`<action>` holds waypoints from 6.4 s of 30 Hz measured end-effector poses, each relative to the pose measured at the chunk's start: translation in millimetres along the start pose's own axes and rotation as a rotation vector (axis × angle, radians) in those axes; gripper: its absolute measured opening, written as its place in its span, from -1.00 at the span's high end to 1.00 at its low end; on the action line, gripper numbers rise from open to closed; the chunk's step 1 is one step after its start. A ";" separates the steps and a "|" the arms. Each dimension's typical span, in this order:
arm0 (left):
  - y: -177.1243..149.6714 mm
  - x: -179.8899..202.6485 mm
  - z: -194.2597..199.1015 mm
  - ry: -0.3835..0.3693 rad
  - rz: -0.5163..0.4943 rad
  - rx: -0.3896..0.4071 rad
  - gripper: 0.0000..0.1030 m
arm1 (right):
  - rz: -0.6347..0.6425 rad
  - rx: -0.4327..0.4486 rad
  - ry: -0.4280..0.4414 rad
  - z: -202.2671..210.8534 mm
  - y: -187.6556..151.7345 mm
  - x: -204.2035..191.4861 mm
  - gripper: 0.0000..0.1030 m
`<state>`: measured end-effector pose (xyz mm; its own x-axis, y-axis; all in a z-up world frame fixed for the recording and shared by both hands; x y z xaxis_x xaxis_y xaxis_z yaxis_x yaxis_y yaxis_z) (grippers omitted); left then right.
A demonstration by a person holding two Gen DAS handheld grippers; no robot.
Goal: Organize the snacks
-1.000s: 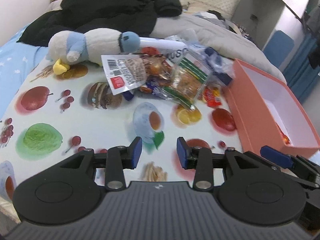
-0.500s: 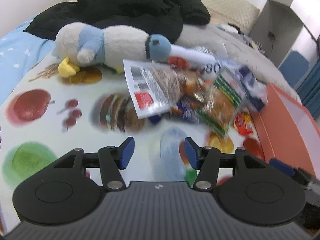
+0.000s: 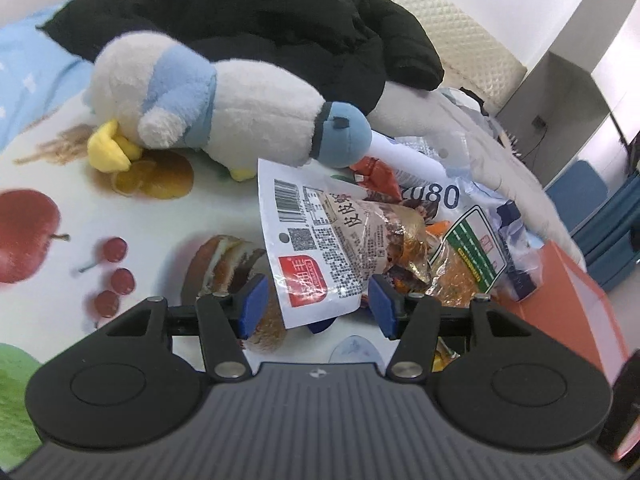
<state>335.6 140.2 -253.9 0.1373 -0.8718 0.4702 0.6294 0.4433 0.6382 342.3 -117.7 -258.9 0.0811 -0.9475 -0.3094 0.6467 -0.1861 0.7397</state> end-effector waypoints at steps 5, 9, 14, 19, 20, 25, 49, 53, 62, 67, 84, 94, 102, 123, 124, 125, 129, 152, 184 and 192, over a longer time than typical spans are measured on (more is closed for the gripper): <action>1.2 -8.4 -12.8 -0.023 0.033 -0.015 0.07 | 0.005 0.000 -0.005 -24.2 8.1 -8.7 -0.75; -0.3 -11.9 -22.0 -0.045 0.043 -0.026 0.56 | 0.029 -0.014 -0.036 -39.4 8.2 -13.3 -0.76; -4.2 -6.6 -26.1 -0.075 0.023 -0.031 0.86 | 0.062 -0.001 -0.050 -41.6 7.8 -20.2 -0.37; -7.6 3.2 -20.0 -0.092 0.000 -0.023 0.91 | 0.073 0.001 -0.077 -34.9 7.9 -19.8 0.05; -8.7 4.6 -17.5 -0.095 0.000 -0.023 0.92 | 0.071 -0.002 -0.076 -33.4 7.5 -19.4 0.10; -13.9 4.2 1.6 -0.061 -0.002 -0.005 0.97 | 0.082 -0.026 -0.088 -19.1 1.6 -17.9 0.26; -98.6 -6.2 126.6 0.076 0.035 0.010 1.00 | 0.217 -0.131 -0.050 111.0 -62.7 -2.6 0.29; -119.3 -2.1 142.5 0.100 0.057 -0.002 1.00 | 0.238 -0.162 -0.034 131.3 -75.8 -0.2 0.29; -157.7 19.5 160.9 0.061 0.115 -0.100 1.00 | 0.272 -0.220 0.004 165.4 -89.3 7.7 0.37; -168.1 42.2 170.8 0.002 0.118 -0.142 1.00 | 0.266 -0.222 -0.013 177.6 -90.9 17.4 0.35; -141.2 58.2 164.1 0.027 -0.238 -0.176 0.33 | 0.063 -0.222 -0.041 194.1 -96.8 27.0 -0.70; -117.6 77.1 119.6 0.049 -0.569 -0.165 -0.27 | 0.049 -0.123 -0.127 176.7 -97.0 8.2 -0.69; -114.5 81.5 85.3 0.037 -0.654 -0.150 -0.46 | 0.027 -0.078 -0.220 159.0 -89.8 10.0 -0.69; -121.4 52.7 28.3 0.108 -0.688 -0.204 -0.47 | 0.146 -0.200 -0.205 135.7 -110.9 -0.1 -0.60; -122.9 52.3 27.7 0.109 -0.692 -0.200 -0.47 | 0.154 -0.196 -0.200 136.2 -110.7 -1.0 -0.54; -124.2 52.7 27.9 0.112 -0.699 -0.194 -0.47 | 0.161 -0.193 -0.192 137.2 -110.7 -2.4 -0.43; -125.7 53.0 30.4 0.122 -0.671 -0.187 -0.41 | 0.175 -0.190 -0.175 139.6 -109.9 -4.7 -0.29; -152.8 74.8 101.8 0.175 -0.354 -0.213 -0.31 | 0.093 -0.185 -0.108 179.7 -92.0 11.3 0.09; -146.2 205.6 231.0 -0.004 -0.261 -0.107 -0.29 | 0.062 -0.012 -0.129 331.4 -41.7 41.6 0.58; -142.4 266.7 213.3 -0.085 -0.324 -0.134 -0.29 | 0.000 0.029 -0.175 355.6 -19.0 75.1 0.58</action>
<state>119.4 -111.0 -89.4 -0.1466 -0.9398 0.3088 0.7251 0.1103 0.6798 66.4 -277.8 -83.6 -0.0541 -0.9778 -0.2027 0.6247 -0.1915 0.7570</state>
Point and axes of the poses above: each gripper's, at about its wrist camera, not at the fingertips, and z roughly against the way its jaws point, x to its right, y to its top, the point moved 4 cm from there along -z, roughly the way its jaws point, and after that the axes turned 2 degrees about -y, right-handed, at the moved point
